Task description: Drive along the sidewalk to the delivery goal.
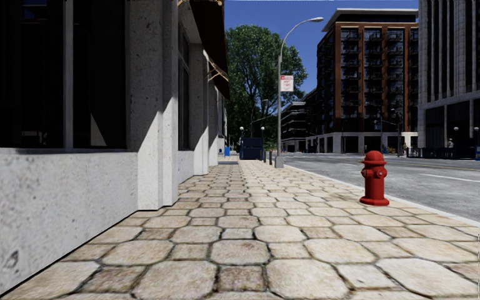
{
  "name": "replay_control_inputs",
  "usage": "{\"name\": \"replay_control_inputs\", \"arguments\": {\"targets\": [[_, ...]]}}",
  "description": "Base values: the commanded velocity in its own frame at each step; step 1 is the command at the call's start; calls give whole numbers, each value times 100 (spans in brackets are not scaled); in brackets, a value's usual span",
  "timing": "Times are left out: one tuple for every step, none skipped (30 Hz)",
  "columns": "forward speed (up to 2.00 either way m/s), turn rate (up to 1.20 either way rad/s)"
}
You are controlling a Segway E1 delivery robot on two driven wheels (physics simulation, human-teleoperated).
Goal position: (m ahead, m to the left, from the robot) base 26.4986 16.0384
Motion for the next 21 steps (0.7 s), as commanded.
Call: {"name": "replay_control_inputs", "arguments": {"targets": [[200, 0], [200, 0], [200, 0], [200, 0], [200, 0], [200, 0], [200, 0], [200, 0], [200, 0], [200, 0], [200, 0], [200, 0], [200, 0], [200, 0], [200, 0], [200, 0], [200, 0], [200, 0], [200, 0], [200, 0], [200, 0]]}}
